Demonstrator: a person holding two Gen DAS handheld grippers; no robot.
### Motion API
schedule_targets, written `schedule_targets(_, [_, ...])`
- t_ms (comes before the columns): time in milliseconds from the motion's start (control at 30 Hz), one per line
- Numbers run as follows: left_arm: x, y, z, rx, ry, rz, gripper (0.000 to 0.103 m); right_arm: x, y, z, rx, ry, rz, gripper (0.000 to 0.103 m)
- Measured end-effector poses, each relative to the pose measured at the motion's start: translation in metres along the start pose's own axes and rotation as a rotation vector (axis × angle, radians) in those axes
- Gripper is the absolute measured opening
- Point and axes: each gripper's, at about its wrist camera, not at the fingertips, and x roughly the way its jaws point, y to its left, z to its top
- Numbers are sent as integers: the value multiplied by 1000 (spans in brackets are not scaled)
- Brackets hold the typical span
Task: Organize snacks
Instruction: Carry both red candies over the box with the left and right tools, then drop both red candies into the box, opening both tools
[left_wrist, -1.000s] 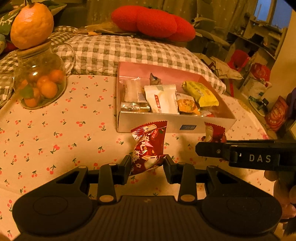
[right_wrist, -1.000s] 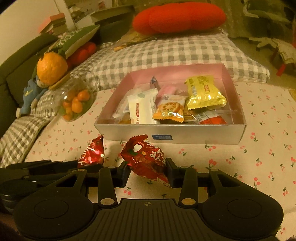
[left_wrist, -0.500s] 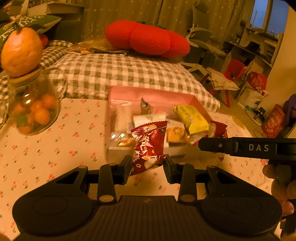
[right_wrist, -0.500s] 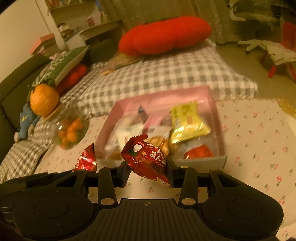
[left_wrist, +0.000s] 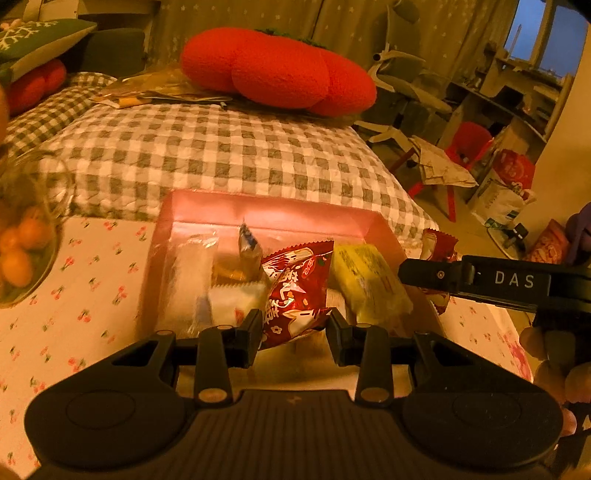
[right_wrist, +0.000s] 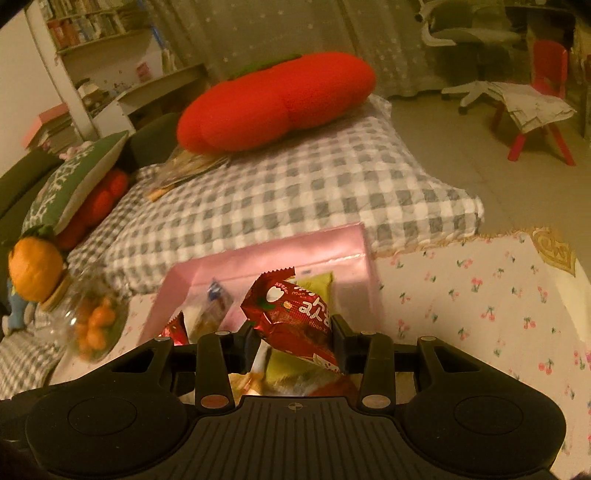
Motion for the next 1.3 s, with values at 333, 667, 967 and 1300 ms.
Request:
schedule_targets(333, [36, -12, 23, 16, 1, 3, 34, 32, -22, 22, 24, -4, -19, 39])
schedule_targets(667, [56, -19, 26, 49, 25, 19, 34, 49, -26, 24, 26, 4, -24, 41])
schedule_targets(967, [53, -23, 28, 60, -5, 11, 42, 47, -25, 29, 20, -7, -29, 48])
schedule_targets(1300, [34, -24, 28, 82, -14, 24, 67, 26, -19, 25, 27, -13, -30, 69])
